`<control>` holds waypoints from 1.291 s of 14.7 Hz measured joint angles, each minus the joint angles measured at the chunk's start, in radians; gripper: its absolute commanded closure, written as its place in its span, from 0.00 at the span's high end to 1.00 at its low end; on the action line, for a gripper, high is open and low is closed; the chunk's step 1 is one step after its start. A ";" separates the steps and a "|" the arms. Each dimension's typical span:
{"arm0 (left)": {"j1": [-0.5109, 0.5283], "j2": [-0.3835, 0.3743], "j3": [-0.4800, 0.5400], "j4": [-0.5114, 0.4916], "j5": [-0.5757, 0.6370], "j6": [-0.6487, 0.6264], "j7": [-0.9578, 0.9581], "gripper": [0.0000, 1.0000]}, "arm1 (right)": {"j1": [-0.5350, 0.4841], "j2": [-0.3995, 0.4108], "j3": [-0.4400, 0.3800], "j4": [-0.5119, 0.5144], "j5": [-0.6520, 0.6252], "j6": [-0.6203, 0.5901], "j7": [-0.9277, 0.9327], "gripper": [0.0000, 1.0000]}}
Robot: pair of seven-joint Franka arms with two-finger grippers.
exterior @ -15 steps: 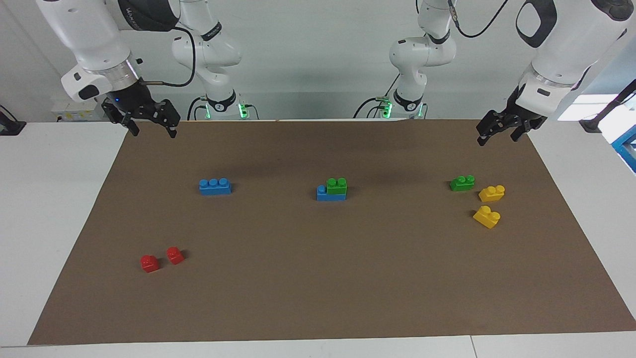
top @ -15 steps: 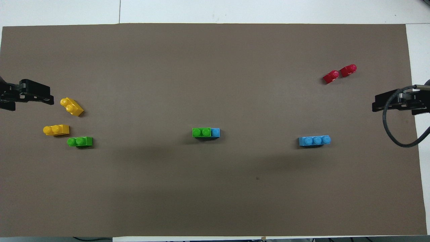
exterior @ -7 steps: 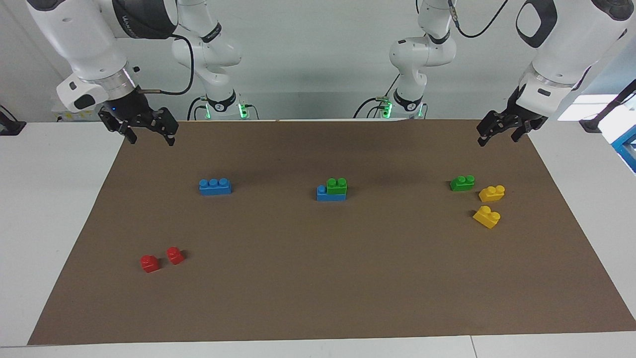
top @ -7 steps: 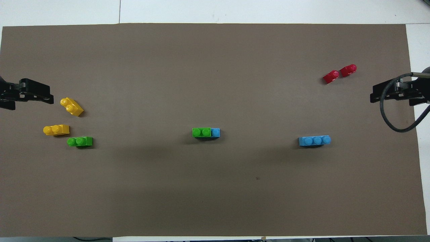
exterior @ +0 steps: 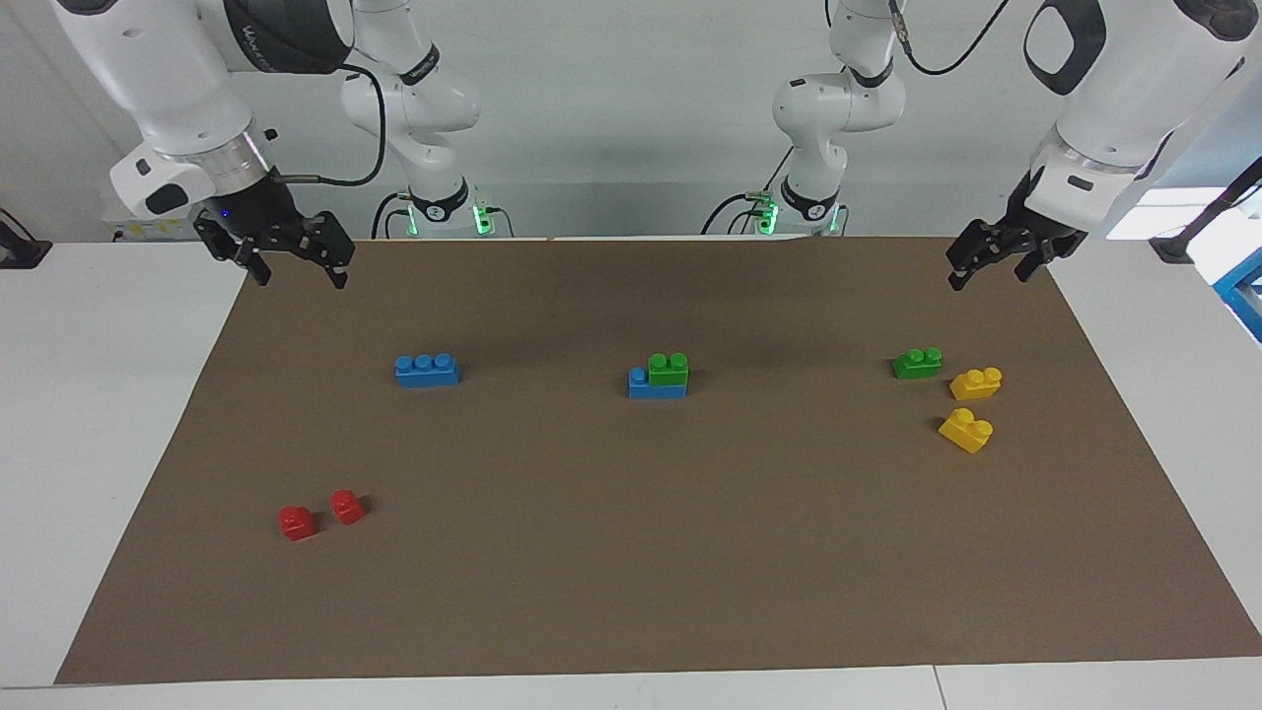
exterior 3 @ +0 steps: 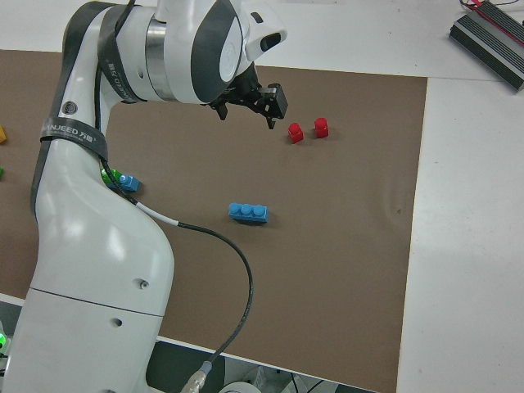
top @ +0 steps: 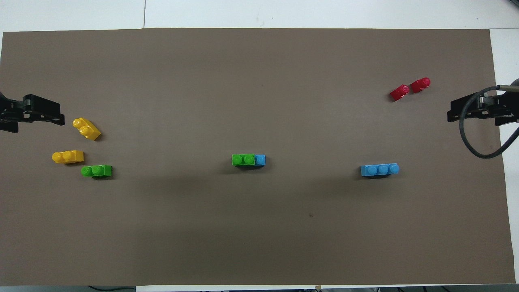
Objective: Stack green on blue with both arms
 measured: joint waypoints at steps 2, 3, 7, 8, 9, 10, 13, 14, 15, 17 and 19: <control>0.000 0.000 0.000 0.000 0.000 0.001 0.000 1.00 | 0.000 0.000 -0.001 0.002 -0.002 0.000 0.000 1.00; 0.000 0.000 0.000 0.000 0.000 0.001 0.000 1.00 | 0.000 0.000 -0.001 0.002 -0.002 0.000 0.000 1.00; 0.000 0.000 0.000 0.000 0.000 0.003 0.000 1.00 | 0.000 0.000 -0.002 0.003 -0.015 0.000 0.000 1.00; 0.000 0.000 0.000 0.000 0.000 0.004 0.000 1.00 | 0.000 0.000 -0.003 0.003 -0.033 0.000 0.000 1.00; 0.000 0.000 0.000 0.000 0.000 0.004 0.000 1.00 | 0.000 0.000 -0.003 0.003 -0.041 0.000 0.000 1.00; 0.000 0.000 0.000 0.000 0.000 0.004 0.000 1.00 | 0.000 0.000 -0.003 0.003 -0.044 -0.001 0.000 1.00; 0.000 0.000 0.000 0.000 0.000 0.005 0.000 1.00 | 0.000 0.000 -0.003 0.003 -0.045 -0.002 0.000 1.00; 0.000 0.000 0.000 0.000 0.000 0.005 0.000 1.00 | 0.000 0.000 -0.003 0.003 -0.045 -0.002 0.000 1.00; 0.000 0.000 0.000 0.000 0.000 0.005 0.000 1.00 | 0.000 0.000 -0.003 0.003 -0.045 -0.002 0.000 1.00; 0.000 0.001 0.000 0.000 0.000 0.005 0.000 1.00 | 0.000 0.000 -0.003 0.003 -0.045 -0.002 0.000 1.00; 0.000 0.001 0.000 0.000 0.000 0.005 0.000 1.00 | 0.000 0.000 -0.003 0.003 -0.045 -0.002 0.000 1.00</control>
